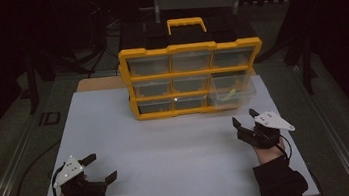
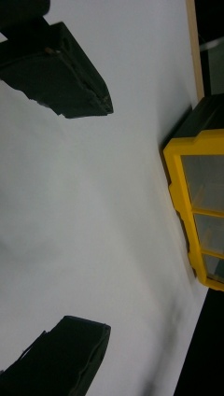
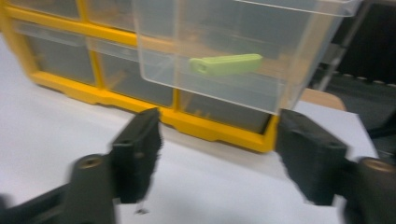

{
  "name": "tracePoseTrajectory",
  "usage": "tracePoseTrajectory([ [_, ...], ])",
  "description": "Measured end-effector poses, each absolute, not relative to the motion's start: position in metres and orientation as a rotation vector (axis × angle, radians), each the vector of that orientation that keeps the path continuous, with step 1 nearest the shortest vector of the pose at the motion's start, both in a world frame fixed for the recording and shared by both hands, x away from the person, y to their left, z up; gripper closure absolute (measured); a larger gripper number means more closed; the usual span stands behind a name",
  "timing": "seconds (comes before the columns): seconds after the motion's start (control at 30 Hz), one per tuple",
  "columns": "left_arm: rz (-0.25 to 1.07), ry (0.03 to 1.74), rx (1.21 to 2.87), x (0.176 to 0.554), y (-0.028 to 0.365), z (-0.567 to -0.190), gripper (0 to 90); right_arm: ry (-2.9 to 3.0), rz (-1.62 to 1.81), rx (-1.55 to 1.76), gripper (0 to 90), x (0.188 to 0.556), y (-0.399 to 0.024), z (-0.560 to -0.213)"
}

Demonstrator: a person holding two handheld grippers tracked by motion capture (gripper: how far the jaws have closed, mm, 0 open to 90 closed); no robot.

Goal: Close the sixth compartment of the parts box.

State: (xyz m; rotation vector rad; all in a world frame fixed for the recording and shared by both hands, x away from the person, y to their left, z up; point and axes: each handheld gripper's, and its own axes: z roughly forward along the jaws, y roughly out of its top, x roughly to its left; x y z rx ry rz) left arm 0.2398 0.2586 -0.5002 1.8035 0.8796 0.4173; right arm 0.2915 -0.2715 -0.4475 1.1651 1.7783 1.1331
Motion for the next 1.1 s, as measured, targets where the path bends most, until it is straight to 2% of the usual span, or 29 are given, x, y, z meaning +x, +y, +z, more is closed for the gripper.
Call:
tracePoseTrajectory([
  [0.27, 0.416, 0.881, 1.808, 0.240, 0.258, -0.500, 0.0, 1.737, 1.064, 1.177, 65.1, 0.294, -0.268, -0.447],
  [0.37, 0.417, 0.878, 1.808, 0.240, 0.258, -0.500, 0.0, 1.723, 1.052, 1.185, 71.7, 0.295, -0.268, -0.445],
  [0.43, 0.419, 0.877, 1.808, 0.240, 0.258, -0.500, 0.0, 1.724, 1.044, 1.183, 72.9, 0.295, -0.268, -0.445],
  [0.73, 0.416, 0.879, 1.810, 0.240, 0.257, -0.500, 0.0, 1.731, 1.011, 1.173, 88.9, 0.302, -0.265, -0.440],
  [1.1, 0.419, 0.877, 1.810, 0.240, 0.257, -0.500, 0.0, 1.741, 1.012, 1.157, 89.9, 0.310, -0.263, -0.433],
])
